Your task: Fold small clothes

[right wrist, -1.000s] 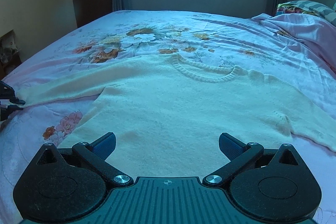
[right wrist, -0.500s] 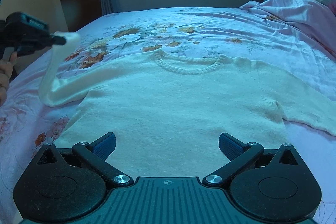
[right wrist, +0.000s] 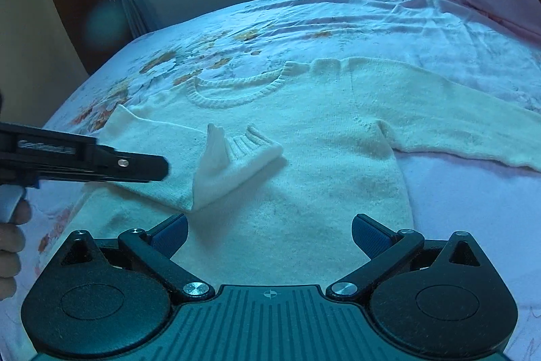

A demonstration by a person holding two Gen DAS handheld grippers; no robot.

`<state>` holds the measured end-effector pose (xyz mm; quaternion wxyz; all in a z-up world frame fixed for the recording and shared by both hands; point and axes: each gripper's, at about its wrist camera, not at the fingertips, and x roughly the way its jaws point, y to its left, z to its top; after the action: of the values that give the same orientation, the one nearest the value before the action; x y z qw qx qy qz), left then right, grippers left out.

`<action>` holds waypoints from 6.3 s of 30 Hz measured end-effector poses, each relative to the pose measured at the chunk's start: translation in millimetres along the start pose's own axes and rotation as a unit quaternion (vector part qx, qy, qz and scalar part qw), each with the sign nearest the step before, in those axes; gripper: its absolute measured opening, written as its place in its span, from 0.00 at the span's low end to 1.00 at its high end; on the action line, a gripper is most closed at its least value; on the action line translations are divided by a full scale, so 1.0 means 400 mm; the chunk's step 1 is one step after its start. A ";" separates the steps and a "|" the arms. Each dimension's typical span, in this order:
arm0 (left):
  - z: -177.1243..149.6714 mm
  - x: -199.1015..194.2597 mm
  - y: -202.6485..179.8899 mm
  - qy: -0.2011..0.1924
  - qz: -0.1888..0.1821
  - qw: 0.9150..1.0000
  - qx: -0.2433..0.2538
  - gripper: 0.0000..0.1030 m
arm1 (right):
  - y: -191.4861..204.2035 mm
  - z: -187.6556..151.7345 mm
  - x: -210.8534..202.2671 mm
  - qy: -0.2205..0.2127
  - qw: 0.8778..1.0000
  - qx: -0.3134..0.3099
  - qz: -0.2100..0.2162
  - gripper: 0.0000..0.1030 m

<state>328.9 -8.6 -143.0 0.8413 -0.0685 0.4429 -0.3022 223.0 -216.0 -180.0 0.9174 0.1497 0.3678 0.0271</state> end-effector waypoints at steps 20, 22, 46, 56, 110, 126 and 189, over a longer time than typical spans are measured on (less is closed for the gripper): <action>0.008 -0.001 0.149 -0.051 0.127 0.990 -0.046 0.37 | 0.020 0.085 0.096 -0.012 0.999 0.011 -0.048 0.02; -0.001 0.013 0.139 -0.045 0.123 0.990 -0.043 0.37 | -0.020 0.055 0.063 0.003 0.998 0.040 -0.041 0.02; -0.004 0.030 0.125 -0.051 0.144 0.987 -0.039 0.39 | -0.148 0.107 0.053 -0.079 0.992 0.086 -0.042 0.04; -0.004 0.020 0.119 -0.050 0.145 0.988 -0.034 0.41 | -0.165 0.074 0.035 -0.058 0.991 0.057 -0.111 0.04; -0.073 0.046 -0.083 -0.041 0.182 0.982 -0.028 0.58 | -0.653 0.010 -0.258 -0.052 0.940 0.220 -0.258 0.65; -0.076 0.055 -0.063 -0.044 0.183 0.982 -0.021 0.58 | -0.782 0.096 -0.261 -0.147 0.899 0.335 -0.242 0.05; -0.154 -0.069 0.184 -0.107 0.112 0.967 -0.201 0.05 | -0.030 0.095 0.053 -0.061 0.998 -0.019 0.007 0.74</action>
<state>301.8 75.9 -188.5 0.8811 -0.2182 0.4069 -0.1022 263.7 -233.7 -171.4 0.9407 0.1357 0.3093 0.0311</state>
